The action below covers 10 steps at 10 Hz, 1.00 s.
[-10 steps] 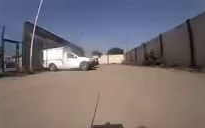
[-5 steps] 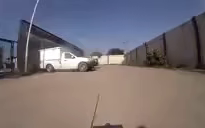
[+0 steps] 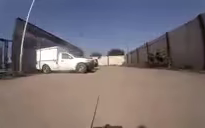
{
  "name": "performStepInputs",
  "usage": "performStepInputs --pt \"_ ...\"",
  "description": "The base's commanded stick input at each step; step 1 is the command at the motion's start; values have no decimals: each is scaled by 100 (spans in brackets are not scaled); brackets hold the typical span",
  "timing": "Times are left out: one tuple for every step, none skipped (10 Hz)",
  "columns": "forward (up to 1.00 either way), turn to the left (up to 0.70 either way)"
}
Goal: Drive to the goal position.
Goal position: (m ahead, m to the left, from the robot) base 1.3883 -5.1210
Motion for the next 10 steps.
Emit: performStepInputs --pt "100 0" --pt "100 0" --pt "100 0" --pt "100 0" --pt "100 0" --pt "100 0" --pt "100 0" --pt "100 0" --pt "100 0" --pt "100 0"
